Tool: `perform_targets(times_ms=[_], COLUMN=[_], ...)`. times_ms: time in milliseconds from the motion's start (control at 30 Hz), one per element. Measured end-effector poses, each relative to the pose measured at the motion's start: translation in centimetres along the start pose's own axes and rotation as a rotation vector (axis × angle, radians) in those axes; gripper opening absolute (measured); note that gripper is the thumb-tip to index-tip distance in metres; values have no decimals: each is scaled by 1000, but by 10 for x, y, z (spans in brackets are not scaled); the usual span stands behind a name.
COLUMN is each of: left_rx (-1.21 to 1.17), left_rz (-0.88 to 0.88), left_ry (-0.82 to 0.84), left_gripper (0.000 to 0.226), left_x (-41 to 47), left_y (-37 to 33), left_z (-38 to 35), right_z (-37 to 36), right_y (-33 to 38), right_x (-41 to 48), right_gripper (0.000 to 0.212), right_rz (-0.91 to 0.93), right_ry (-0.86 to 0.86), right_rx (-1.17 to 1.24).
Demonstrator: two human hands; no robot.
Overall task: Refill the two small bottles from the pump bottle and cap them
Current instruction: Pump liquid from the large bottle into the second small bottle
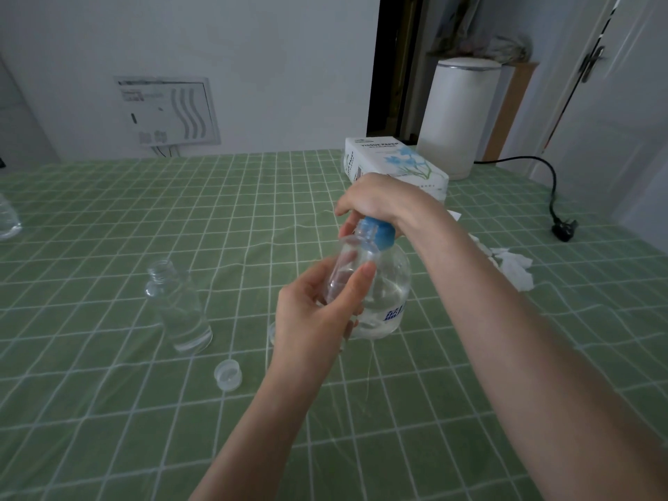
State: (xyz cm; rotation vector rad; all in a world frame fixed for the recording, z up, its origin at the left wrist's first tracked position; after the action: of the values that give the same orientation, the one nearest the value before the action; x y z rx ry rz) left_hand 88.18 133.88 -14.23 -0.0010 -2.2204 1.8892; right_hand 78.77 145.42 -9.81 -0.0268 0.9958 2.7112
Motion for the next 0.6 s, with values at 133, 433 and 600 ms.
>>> perform_targets(times_ms=[133,433,600], left_rx=[-23,-47,-37], left_rz=[4,-5,10], left_ry=[-1,5,-4], left_gripper=[27,37,33], left_x=[0,2,2], left_y=[1,-3,-1], left_z=[0,-2,0], right_z=[2,14,7], right_y=[1,11,5], right_x=[-2,-6,-3], right_gripper=[33,33,37], right_rz=[10,24,2], right_ry=[-11,-39,-22], right_rx=[0,-25,13])
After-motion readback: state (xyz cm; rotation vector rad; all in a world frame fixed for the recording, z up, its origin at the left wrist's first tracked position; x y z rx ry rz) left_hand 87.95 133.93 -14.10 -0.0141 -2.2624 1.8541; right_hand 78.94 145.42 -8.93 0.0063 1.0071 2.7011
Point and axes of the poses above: each hand's wrist, its own x-axis towards the middle knuckle, its own z-axis out of the back of the hand, y = z × x, the point moved 8 cm from there along x, towards the middle knuckle, and after that the axes turned 5 degrees about -y, right-handed, at the moved point
